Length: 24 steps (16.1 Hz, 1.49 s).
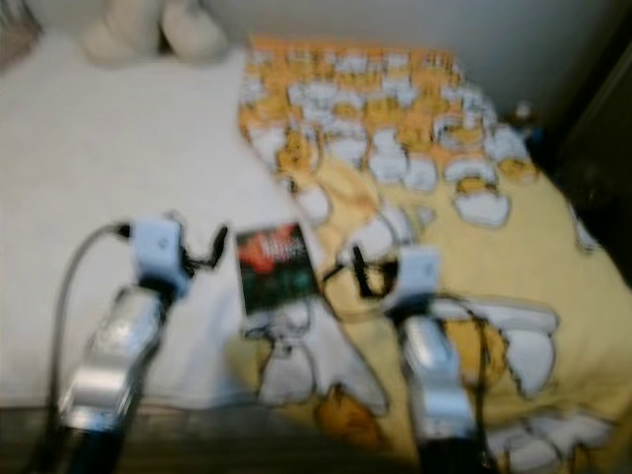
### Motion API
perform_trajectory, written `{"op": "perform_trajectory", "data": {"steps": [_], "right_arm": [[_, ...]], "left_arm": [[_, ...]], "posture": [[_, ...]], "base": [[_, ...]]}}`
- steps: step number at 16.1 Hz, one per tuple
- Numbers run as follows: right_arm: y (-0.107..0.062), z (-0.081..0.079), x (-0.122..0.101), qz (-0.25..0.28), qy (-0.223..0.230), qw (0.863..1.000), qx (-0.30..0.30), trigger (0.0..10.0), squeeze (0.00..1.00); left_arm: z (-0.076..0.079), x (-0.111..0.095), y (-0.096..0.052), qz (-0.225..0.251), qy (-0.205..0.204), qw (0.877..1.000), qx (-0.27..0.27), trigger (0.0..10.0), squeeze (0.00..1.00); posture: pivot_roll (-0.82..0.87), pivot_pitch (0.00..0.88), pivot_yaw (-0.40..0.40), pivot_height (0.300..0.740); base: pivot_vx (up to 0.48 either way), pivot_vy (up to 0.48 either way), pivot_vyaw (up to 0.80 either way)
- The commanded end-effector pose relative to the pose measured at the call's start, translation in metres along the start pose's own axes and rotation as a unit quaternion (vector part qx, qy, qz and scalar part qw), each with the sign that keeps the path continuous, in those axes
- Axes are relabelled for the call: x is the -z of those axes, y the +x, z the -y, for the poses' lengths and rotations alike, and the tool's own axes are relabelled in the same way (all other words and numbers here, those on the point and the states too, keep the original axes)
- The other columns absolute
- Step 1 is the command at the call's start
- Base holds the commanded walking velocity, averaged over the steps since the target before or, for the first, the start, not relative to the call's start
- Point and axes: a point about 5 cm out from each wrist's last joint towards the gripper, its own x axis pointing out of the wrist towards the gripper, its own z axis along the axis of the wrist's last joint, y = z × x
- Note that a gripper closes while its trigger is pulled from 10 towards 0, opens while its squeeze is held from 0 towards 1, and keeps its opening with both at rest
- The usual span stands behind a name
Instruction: Clean up the room
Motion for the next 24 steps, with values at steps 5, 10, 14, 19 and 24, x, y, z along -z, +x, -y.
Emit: {"op": "perform_trajectory", "data": {"steps": [5,10,14,19,24], "right_arm": [[0.001,-0.003,0.0,-0.001,0.006,1.0,-0.001,10.0,0.0],[0.003,-0.006,0.002,-0.009,0.005,1.0,-0.001,10.0,0.0],[0.003,-0.003,0.002,-0.009,0.005,1.0,0.009,10.0,0.0],[0.002,-0.001,-0.002,0.003,0.002,1.0,0.011,10.0,0.0],[0.002,-0.004,-0.001,0.004,0.002,1.0,0.008,10.0,0.0]], "left_arm": [[-0.006,-0.002,0.001,0.006,0.002,1.0,0.019,10.0,0.0],[-0.001,-0.005,0.001,0.016,0.006,0.999,0.041,10.0,0.0],[-0.008,0.0,0.007,-0.005,0.007,1.0,0.013,10.0,0.0],[-0.007,-0.001,0.008,-0.001,0.011,1.0,0.014,10.0,0.0],[0.0,-0.007,0.007,0.023,0.01,0.999,0.047,10.0,0.0]], "posture": [[0.07,0.0,-0.009,0.74],[0.07,0.0,-0.008,0.74],[0.07,0.0,-0.01,0.74],[0.06,0.0,-0.008,0.74],[0.06,0.0,-0.005,0.74]], "base": [[0.0,0.192,0.0],[0.0,0.48,-0.63],[0.0,0.12,-0.78],[0.0,0.0,-0.16],[0.288,0.0,0.0]]}}
